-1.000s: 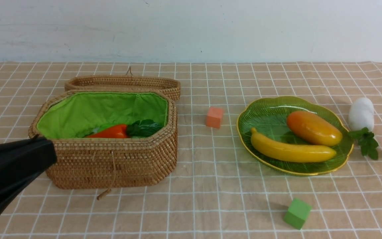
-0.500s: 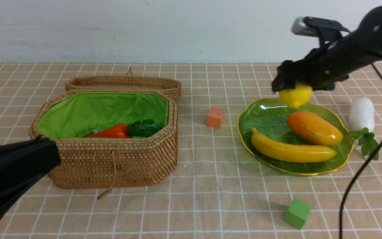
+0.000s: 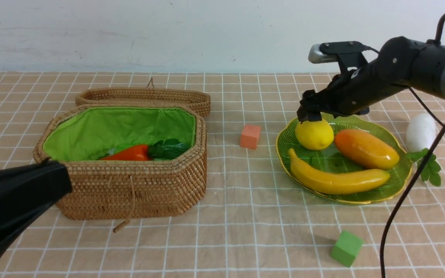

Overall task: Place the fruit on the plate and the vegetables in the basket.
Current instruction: Use the right arm to grab a lemon and put it into the right plate, then take a daikon with your right arm and place it on the basket on the left.

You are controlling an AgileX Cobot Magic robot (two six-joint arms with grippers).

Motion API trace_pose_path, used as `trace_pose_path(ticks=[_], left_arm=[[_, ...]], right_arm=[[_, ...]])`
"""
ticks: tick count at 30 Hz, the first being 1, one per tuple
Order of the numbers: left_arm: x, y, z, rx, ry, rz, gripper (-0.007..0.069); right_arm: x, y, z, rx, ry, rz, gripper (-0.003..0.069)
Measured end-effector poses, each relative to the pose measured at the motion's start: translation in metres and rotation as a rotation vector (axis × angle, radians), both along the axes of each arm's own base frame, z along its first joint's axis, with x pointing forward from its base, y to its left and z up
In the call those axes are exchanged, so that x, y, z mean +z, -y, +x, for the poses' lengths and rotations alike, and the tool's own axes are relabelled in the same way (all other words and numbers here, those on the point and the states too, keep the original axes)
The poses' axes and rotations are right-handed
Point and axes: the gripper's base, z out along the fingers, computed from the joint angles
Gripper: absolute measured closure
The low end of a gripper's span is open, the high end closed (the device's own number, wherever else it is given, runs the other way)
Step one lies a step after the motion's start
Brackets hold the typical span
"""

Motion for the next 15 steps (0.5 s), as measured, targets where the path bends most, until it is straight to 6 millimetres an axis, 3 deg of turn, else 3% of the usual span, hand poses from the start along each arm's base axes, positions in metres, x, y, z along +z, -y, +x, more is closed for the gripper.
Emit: trace_pose_path(ticks=[5, 8, 11, 12, 14, 15], left_arm=[[0.002, 0.0, 0.0, -0.006, 0.014, -0.015, 0.0627], [0.003, 0.001, -0.001, -0.009, 0.023, -0.024, 0.0627], [0.003, 0.001, -0.001, -0.009, 0.024, -0.025, 0.0627], [0.003, 0.001, -0.001, -0.009, 0.024, -0.025, 0.0627], [0.003, 0.001, -0.001, -0.009, 0.024, -0.025, 0.0627], [0.003, 0.001, -0.001, -0.009, 0.024, -0.025, 0.0627]], right_arm=[[0.037, 0.026, -0.015, -0.081, 0.007, -0.061, 0.0055], [0.052, 0.079, -0.021, -0.338, -0.035, -0.048, 0.013], [0.044, 0.134, -0.021, -0.539, -0.084, -0.034, 0.0161], [0.043, 0.138, -0.021, -0.549, -0.087, -0.032, 0.016], [0.025, 0.173, -0.018, -0.648, -0.128, 0.01, 0.014], [0.022, 0.175, -0.017, -0.652, -0.136, 0.014, 0.0133]])
